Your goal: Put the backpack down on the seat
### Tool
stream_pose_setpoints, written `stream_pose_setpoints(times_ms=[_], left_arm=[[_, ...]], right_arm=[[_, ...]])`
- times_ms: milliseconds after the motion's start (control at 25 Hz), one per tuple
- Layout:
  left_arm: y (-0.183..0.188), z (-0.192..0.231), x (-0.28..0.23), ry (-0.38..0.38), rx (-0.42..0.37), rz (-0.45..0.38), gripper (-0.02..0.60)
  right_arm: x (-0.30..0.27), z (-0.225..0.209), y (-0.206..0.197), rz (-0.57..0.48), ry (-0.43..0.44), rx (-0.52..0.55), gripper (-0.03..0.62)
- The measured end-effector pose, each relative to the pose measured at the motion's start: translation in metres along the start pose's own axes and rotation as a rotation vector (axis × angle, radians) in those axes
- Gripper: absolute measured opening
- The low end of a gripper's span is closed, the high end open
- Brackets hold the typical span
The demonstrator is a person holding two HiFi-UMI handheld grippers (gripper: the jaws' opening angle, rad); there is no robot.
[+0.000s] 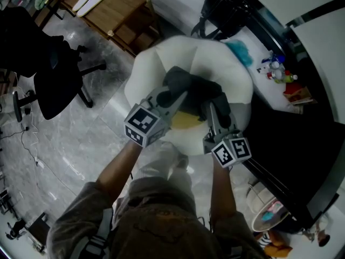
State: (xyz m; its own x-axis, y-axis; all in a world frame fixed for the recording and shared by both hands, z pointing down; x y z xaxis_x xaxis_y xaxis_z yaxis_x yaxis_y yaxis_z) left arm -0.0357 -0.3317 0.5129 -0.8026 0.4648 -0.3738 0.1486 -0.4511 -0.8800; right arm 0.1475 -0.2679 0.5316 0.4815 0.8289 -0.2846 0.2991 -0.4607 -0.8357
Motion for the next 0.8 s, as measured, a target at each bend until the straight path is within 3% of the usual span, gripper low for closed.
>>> stream_pose_setpoints(times_ms=[800], left_arm=[[-0.032,0.022,-0.035,0.007,-0.037,0.016,0.028]], right_arm=[[-0.029,-0.029,-0.034,0.002,-0.063,-0.012,0.034]])
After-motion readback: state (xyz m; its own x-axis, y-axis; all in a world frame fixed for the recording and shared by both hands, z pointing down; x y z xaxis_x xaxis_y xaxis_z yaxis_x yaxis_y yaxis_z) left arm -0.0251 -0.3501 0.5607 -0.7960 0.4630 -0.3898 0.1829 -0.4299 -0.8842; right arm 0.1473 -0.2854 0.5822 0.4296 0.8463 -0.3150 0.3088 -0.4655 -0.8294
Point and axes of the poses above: the fingertips, and each gripper's own axes: x backward along the fingers, z to its left, y out of its top, the point moved 8 cm from there along x, backward along the fingers, and after that the axes turned 4 degrees about z, right-handed, at the moved point
